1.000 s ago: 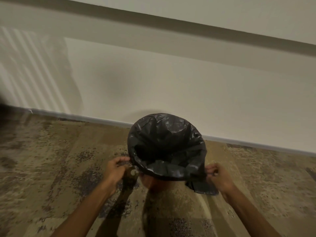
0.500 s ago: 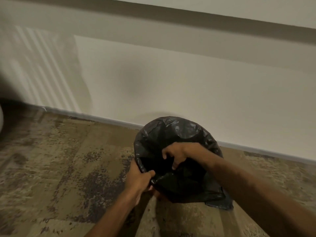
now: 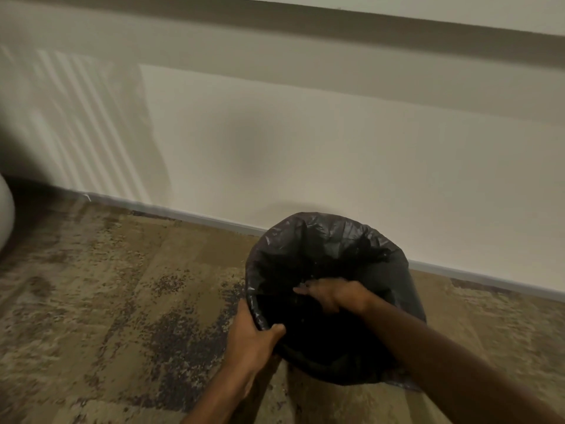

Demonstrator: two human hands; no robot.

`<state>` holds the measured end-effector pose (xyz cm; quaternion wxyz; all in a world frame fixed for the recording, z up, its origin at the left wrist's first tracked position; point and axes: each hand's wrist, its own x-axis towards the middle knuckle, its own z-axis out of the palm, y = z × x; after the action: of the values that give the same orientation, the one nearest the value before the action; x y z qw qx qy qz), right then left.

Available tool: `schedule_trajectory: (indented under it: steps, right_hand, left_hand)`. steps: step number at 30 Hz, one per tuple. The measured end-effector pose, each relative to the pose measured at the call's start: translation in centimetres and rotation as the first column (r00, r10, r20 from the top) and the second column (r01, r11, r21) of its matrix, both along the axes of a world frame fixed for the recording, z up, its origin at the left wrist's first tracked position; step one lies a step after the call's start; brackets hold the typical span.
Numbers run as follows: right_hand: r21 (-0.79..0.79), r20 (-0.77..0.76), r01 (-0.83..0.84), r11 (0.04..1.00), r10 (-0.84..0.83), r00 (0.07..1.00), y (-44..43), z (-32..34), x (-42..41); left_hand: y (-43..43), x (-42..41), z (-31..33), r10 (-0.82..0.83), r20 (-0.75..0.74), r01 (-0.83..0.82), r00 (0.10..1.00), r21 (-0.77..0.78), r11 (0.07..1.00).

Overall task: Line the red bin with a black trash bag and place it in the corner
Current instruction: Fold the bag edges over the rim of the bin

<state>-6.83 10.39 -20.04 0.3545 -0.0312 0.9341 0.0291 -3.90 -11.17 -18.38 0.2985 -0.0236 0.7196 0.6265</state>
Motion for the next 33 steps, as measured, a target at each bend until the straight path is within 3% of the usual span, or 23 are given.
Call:
schedule_trajectory:
  steps: [4, 5, 7, 9, 10, 14, 16, 19, 21, 24, 27, 33]
  right_hand:
    - [-0.302, -0.247, 0.197, 0.933, -0.276, 0.929, 2.0, 6.7, 2.9]
    - [-0.342, -0.365, 0.246, 0.907, -0.369, 0.855, 2.7, 7.8, 4.2]
    - [-0.416, -0.586, 0.344, 0.842, -0.538, 0.607, 3.9, 8.7, 6.9]
    - [-0.449, -0.666, 0.461, 0.765, -0.631, 0.398, 4.3, 8.7, 9.3]
    - [-0.44, -0.653, 0.537, 0.719, -0.667, 0.358, 4.2, 8.4, 10.2]
    - [-0.486, -0.451, 0.708, 0.513, -0.841, 0.299, 3.6, 7.2, 12.3]
    - [-0.618, -0.323, 0.703, 0.352, -0.929, 0.181, 3.7, 6.9, 12.5]
    - [-0.784, 0.175, 0.591, -0.19, -0.981, -0.083, 4.2, 6.5, 12.8]
    - [-0.743, 0.481, 0.47, -0.477, -0.868, -0.122, 5.2, 5.7, 13.6]
    - [-0.633, 0.735, 0.248, -0.733, -0.67, -0.106, 6.5, 4.4, 14.9]
    - [-0.549, 0.831, 0.102, -0.829, -0.555, -0.042, 6.3, 3.3, 15.5]
    - [-0.598, 0.801, 0.018, -0.802, -0.596, 0.051, 4.8, 2.2, 17.1]
  left_hand:
    - [-0.2, -0.7, -0.3, 0.04, 0.07, -0.044, 0.997, 0.056, 0.997]
    - [-0.2, -0.8, -0.3, 0.052, 0.076, -0.057, 0.996, 0.064, 0.996]
    - [-0.2, -0.9, -0.3, 0.06, 0.08, -0.066, 0.995, 0.063, 0.996]
    - [0.0, -0.9, -0.1, 0.053, 0.088, -0.059, 0.995, 0.058, 0.997]
    - [0.1, -1.0, 0.0, 0.05, 0.084, -0.055, 0.995, 0.055, 0.997]
    - [0.4, -0.9, 0.1, 0.044, 0.0, -0.044, 0.999, 0.041, 0.998]
    - [0.3, -1.0, 0.2, 0.05, 0.034, -0.052, 0.998, 0.06, 0.997]
    - [-0.2, -1.3, 0.6, 0.073, 0.286, -0.122, 0.955, 0.158, 0.98]
    - [-0.6, -1.7, 0.8, 0.071, 0.417, -0.178, 0.906, 0.225, 0.958]
    - [-1.1, -2.5, 1.2, 0.061, 0.511, -0.24, 0.857, 0.292, 0.926]
    - [-1.7, -3.1, 1.0, 0.031, 0.574, -0.298, 0.818, 0.378, 0.876]
    - [-2.7, -2.4, 0.8, -0.033, 0.53, -0.242, 0.848, 0.441, 0.864]
